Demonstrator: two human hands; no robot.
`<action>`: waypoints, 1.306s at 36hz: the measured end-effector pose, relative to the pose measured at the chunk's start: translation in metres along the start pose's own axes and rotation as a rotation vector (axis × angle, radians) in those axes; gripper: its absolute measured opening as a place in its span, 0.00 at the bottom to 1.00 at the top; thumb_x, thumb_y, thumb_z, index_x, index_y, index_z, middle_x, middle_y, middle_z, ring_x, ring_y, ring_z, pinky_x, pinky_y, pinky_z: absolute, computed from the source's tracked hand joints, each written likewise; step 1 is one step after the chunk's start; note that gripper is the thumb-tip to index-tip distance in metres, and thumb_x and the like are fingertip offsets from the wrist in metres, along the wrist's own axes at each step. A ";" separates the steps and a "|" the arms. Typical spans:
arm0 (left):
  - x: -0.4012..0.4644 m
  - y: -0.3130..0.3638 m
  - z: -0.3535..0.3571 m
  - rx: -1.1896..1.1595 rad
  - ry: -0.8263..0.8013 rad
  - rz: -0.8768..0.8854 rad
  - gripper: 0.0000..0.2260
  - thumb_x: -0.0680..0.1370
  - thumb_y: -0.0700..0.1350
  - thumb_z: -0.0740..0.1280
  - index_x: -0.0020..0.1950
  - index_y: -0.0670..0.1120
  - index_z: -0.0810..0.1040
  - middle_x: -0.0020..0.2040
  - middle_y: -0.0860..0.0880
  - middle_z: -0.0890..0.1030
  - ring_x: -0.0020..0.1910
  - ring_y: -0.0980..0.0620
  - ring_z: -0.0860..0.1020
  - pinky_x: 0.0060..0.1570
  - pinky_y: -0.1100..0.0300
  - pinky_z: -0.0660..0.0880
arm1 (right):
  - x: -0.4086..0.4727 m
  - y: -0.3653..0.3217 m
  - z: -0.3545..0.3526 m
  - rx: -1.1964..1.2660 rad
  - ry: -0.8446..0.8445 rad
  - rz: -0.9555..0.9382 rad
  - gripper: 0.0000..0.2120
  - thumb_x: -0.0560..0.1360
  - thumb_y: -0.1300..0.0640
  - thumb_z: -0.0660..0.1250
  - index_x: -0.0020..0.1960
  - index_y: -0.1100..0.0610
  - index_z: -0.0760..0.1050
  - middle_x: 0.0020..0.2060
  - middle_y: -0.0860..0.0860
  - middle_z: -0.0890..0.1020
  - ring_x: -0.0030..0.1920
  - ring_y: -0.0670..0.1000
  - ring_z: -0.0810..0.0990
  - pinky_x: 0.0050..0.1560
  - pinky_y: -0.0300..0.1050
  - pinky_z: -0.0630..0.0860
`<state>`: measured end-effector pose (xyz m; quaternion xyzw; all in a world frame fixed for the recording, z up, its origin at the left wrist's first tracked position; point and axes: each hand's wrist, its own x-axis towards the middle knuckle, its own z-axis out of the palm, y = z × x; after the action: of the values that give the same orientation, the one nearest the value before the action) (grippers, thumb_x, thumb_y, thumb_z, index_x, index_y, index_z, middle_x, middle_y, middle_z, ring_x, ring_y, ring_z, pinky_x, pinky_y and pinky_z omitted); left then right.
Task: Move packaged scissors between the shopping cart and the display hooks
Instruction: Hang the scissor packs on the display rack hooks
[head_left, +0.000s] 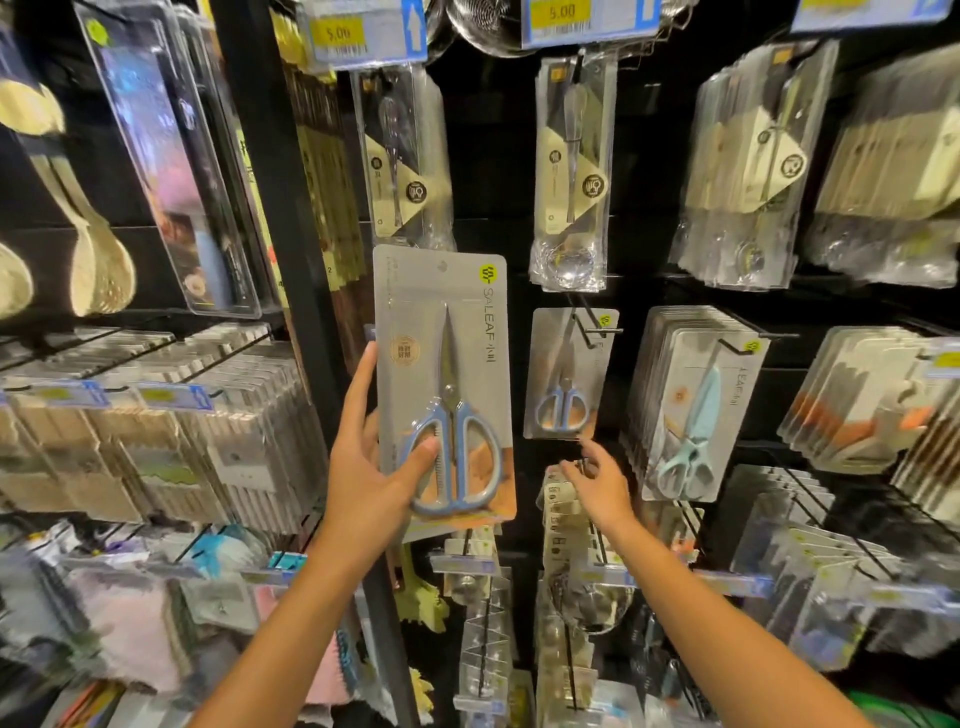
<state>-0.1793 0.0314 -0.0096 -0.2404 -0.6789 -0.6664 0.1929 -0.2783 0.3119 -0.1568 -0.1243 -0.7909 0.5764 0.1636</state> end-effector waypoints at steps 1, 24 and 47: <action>0.000 -0.001 0.000 -0.007 -0.006 -0.001 0.41 0.76 0.31 0.70 0.82 0.56 0.55 0.61 0.68 0.81 0.62 0.60 0.81 0.53 0.66 0.80 | -0.011 -0.004 0.001 0.039 -0.045 -0.006 0.21 0.79 0.56 0.69 0.71 0.50 0.71 0.66 0.51 0.77 0.69 0.55 0.74 0.66 0.46 0.73; -0.027 -0.052 0.025 -0.035 -0.145 -0.116 0.43 0.76 0.37 0.74 0.82 0.61 0.53 0.69 0.56 0.79 0.67 0.53 0.79 0.63 0.51 0.79 | -0.153 -0.082 -0.027 0.230 -0.216 -0.230 0.36 0.76 0.64 0.72 0.76 0.43 0.62 0.59 0.47 0.84 0.56 0.50 0.85 0.53 0.45 0.83; 0.003 -0.064 0.091 0.041 -0.483 -0.197 0.50 0.74 0.50 0.77 0.81 0.66 0.44 0.75 0.56 0.71 0.68 0.59 0.76 0.55 0.70 0.77 | -0.142 -0.032 -0.082 0.077 -0.028 -0.128 0.37 0.75 0.63 0.73 0.78 0.48 0.61 0.57 0.44 0.84 0.55 0.48 0.85 0.54 0.44 0.82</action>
<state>-0.2137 0.1230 -0.0630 -0.3213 -0.7387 -0.5914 -0.0361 -0.1152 0.3186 -0.1201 -0.0591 -0.7767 0.5963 0.1939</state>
